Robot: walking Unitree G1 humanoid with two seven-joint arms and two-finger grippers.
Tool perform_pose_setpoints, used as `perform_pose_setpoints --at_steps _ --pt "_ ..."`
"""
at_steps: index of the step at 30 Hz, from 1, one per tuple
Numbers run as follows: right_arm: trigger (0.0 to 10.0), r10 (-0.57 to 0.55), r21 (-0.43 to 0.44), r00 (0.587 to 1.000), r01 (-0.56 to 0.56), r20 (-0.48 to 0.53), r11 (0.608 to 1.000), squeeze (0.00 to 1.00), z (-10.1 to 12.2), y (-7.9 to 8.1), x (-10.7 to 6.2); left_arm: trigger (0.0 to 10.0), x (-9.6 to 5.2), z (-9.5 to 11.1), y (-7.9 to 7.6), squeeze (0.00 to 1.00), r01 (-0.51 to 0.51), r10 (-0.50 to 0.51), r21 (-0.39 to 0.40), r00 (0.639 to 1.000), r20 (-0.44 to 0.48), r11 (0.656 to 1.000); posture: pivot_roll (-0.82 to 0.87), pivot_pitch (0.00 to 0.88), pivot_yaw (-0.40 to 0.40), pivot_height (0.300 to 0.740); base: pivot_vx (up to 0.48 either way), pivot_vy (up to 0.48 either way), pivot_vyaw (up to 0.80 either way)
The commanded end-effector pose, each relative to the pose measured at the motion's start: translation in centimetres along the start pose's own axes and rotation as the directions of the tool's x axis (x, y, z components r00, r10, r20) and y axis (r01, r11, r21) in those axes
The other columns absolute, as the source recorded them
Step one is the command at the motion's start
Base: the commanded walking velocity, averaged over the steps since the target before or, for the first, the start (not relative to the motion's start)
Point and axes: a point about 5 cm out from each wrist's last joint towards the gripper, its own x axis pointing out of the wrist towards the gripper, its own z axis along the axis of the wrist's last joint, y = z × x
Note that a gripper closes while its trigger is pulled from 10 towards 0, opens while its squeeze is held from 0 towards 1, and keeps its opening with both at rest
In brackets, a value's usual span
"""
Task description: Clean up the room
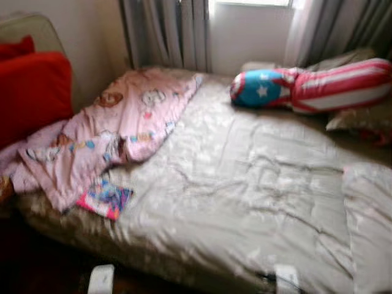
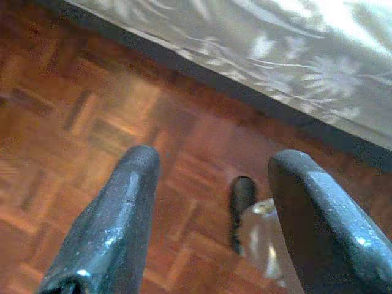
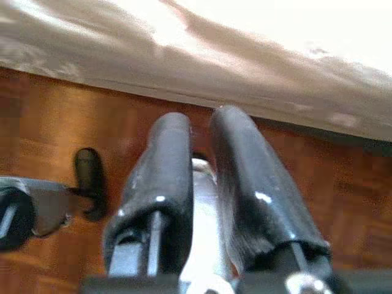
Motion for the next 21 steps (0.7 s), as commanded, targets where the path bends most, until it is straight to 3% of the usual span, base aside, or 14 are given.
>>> perform_pose_setpoints --at_steps 1,21 --pt "10.0 -0.028 0.001 1.000 0.028 -0.008 1.000 0.00 -0.35 -1.09 -0.14 10.0 0.12 -0.04 -0.81 0.00 0.025 -0.025 0.003 1.000 -0.011 1.000 -0.03 0.000 0.018 0.740 0.000 0.480 0.00" --pt "10.0 -0.028 -0.003 1.000 0.028 -0.003 1.000 0.00 -0.12 -1.14 -0.12 10.0 0.19 0.14 -0.89 0.00 0.020 -0.020 -0.005 1.000 -0.007 1.000 -0.02 0.000 0.011 0.740 0.000 0.480 0.00"
